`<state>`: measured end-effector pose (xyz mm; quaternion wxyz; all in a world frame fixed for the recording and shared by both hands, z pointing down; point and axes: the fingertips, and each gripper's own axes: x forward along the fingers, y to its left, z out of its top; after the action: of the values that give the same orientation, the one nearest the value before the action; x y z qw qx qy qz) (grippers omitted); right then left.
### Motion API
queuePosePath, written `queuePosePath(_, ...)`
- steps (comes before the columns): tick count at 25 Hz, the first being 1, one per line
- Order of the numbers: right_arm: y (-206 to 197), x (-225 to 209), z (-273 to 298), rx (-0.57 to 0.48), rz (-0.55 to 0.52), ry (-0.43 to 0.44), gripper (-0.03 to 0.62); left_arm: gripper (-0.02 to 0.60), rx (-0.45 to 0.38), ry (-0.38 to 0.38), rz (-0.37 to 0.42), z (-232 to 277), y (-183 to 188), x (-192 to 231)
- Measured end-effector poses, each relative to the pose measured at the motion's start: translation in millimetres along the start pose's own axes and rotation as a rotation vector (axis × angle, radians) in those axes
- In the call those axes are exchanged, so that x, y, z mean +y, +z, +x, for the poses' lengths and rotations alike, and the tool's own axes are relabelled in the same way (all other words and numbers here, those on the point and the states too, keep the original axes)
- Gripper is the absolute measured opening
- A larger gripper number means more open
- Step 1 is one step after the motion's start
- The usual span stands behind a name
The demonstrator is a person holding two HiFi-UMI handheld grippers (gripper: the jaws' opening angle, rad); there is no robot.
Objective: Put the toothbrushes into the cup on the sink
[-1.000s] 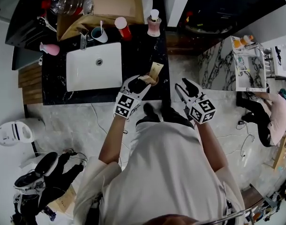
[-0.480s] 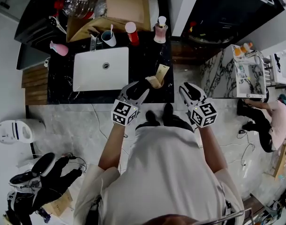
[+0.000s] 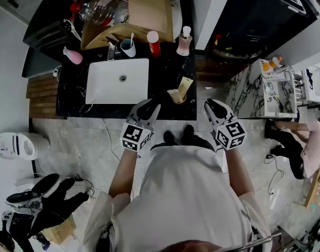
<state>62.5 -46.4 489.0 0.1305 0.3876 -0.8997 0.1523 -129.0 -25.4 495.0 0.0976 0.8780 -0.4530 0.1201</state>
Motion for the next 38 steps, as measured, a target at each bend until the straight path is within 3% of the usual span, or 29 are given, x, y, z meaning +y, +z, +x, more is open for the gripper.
queuePosePath(7, 19.7, 10.3, -6.3, -0.037, -0.062, 0.063, 0.057, 0.047, -0.025, 0.075, -0.031, -15.6, 18.0, -3.3)
queuePosePath(12, 28.5, 4.8, -11.0, -0.053, -0.058, 0.104, 0.041, 0.010, -0.034, 0.075, -0.090, -18.8, 20.8, -15.1)
queuePosePath(21, 45.4, 6.4, -15.0, -0.087, -0.094, 0.190, 0.032, 0.008, -0.048, 0.098, -0.133, -23.4, 29.1, -29.6)
queuePosePath(38, 50.6, -2.0, -10.3, -0.082, -0.078, 0.217, 0.032, 0.008, -0.047, 0.104, -0.176, -21.2, 29.2, -31.2)
